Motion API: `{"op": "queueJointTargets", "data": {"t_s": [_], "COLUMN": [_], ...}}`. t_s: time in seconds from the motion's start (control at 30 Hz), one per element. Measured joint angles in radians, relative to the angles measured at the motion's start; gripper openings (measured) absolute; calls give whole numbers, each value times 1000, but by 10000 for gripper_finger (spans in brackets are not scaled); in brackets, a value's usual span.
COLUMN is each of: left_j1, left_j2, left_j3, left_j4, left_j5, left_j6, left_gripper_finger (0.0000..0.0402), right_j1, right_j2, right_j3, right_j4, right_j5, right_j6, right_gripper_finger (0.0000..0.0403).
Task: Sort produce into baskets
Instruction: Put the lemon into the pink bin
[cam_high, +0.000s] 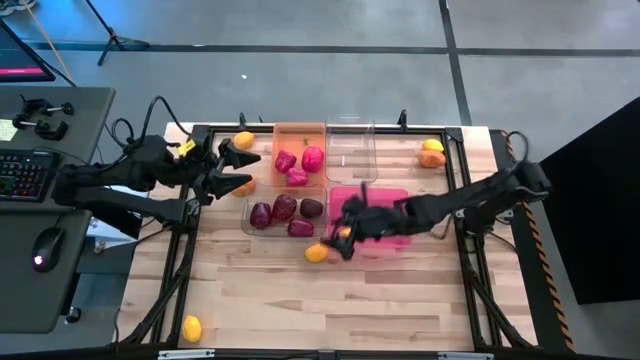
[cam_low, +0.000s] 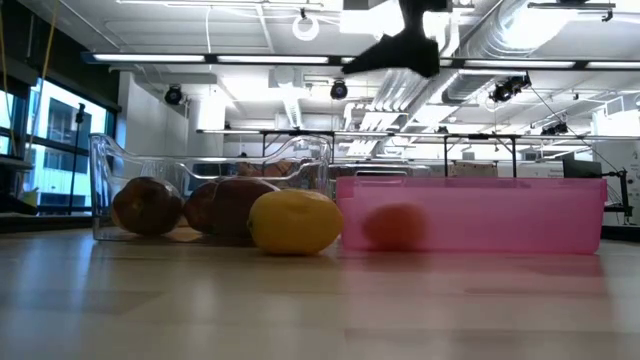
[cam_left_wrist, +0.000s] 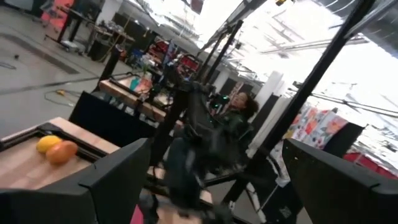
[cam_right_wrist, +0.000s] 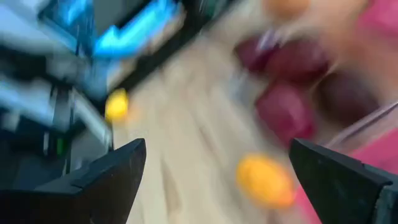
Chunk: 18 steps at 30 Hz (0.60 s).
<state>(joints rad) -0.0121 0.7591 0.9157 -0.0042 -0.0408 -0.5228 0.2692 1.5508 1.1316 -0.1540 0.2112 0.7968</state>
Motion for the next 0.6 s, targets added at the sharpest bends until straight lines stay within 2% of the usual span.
{"op": "queueJointTargets", "data": {"t_s": [0.13,0.3,0.5,0.6], "left_j1": [-2,-2,-2,-2], "left_j2": [5,12,12,9], "left_j3": [0,0,0,0], "left_j4": [-16,-31,-47,-69], "left_j5": [-28,-42,-41,-41], "left_j6": [-8,16,70,88], "left_gripper_finger": [353,353,353,353], "right_j1": [40,75,106,108], "right_j2": [97,214,376,447], "right_j3": [9,126,336,427], "right_j4": [-6,-100,-330,-430], "right_j5": [-66,-96,13,104], "right_j6": [-80,-209,-473,-530], "right_gripper_finger": [383,383,383,383]}}
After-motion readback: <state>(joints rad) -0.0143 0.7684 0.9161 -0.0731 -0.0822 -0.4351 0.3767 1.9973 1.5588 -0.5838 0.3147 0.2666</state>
